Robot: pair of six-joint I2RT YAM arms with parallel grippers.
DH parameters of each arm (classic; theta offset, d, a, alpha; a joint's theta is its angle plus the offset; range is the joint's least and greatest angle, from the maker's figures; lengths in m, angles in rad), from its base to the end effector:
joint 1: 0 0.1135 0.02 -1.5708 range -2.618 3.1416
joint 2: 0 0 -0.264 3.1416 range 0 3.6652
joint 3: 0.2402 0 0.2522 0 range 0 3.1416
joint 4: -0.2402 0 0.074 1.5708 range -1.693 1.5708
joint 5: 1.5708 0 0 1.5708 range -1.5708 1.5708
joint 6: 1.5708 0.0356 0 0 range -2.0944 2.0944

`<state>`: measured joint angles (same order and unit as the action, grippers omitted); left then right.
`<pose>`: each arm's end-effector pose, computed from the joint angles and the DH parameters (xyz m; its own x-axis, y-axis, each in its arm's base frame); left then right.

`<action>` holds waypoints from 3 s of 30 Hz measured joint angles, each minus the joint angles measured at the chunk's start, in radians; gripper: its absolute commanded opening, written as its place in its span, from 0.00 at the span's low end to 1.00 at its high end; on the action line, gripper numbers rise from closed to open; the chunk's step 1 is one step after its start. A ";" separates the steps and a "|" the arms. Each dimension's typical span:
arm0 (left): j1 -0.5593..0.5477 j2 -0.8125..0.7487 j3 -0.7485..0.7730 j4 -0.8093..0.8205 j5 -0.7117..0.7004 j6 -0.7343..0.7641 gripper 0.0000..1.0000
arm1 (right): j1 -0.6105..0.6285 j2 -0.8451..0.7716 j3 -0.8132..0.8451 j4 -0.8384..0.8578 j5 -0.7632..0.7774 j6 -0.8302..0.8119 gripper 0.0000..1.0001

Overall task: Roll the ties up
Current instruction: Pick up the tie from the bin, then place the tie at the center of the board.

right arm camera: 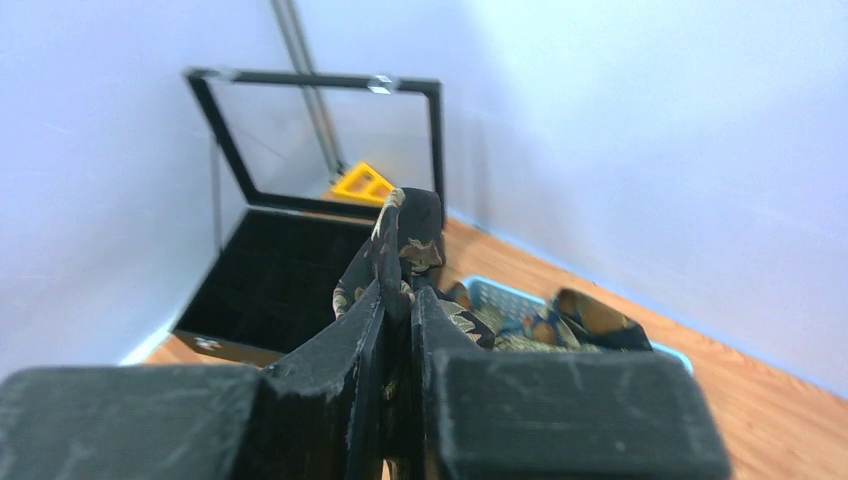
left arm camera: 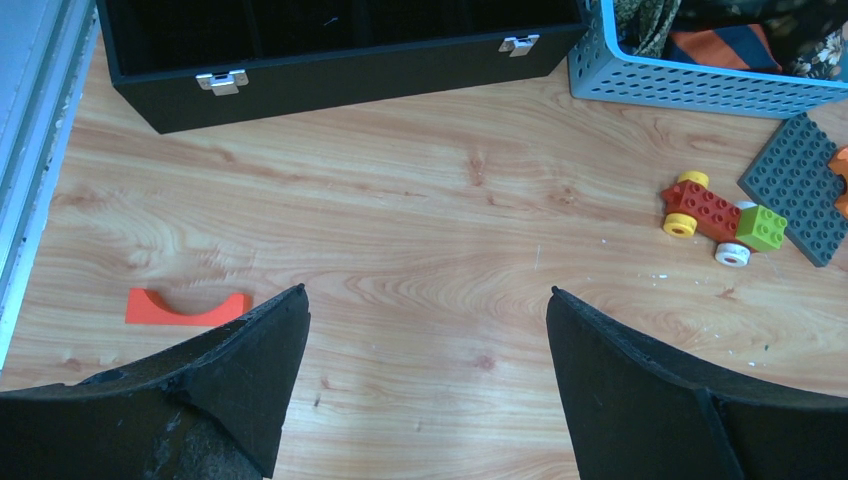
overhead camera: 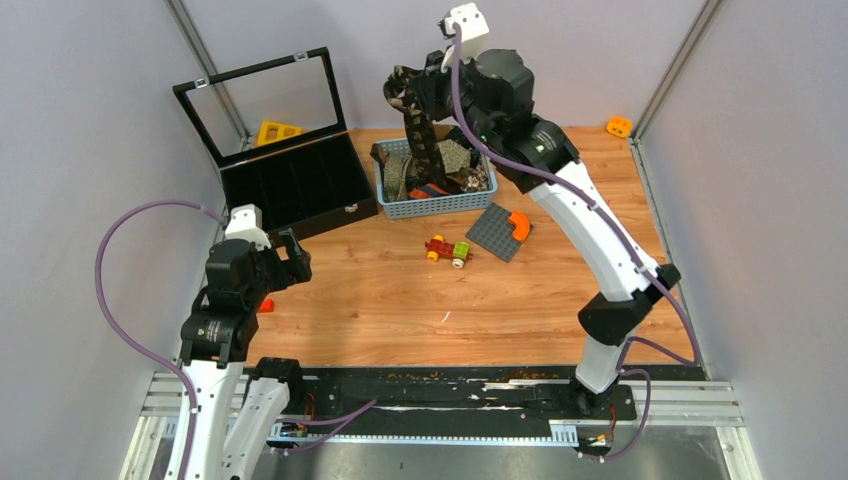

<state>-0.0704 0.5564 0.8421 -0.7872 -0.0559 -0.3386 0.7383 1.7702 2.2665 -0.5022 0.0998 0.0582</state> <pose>0.1099 -0.0058 0.3269 -0.4594 -0.3001 -0.8360 -0.1391 0.9539 -0.2659 0.2750 0.2454 0.5410 -0.0390 0.0427 -0.9983 -0.5947 0.8019 0.0576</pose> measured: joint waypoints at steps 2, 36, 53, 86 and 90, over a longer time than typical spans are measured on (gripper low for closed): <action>0.000 0.000 0.000 0.000 0.000 0.000 0.94 | 0.014 -0.042 -0.005 0.013 -0.013 0.000 0.00; 0.000 0.023 -0.004 0.006 0.007 0.000 0.95 | 0.018 -0.928 -0.454 -0.121 0.062 -0.295 0.00; 0.000 0.023 -0.004 0.006 0.014 0.000 0.95 | 0.044 -0.064 -0.947 0.147 -0.815 0.018 0.00; 0.021 0.048 -0.005 0.006 0.010 0.000 0.95 | 0.154 -0.218 -1.063 0.076 -0.257 0.299 0.84; 0.021 0.052 -0.005 0.006 0.010 0.000 0.95 | 0.187 -0.317 -1.299 0.148 -0.175 0.414 0.69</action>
<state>-0.0498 0.6086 0.8375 -0.7807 -0.0456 -0.3389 0.9249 1.4536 0.9672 -0.3538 -0.0753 0.4721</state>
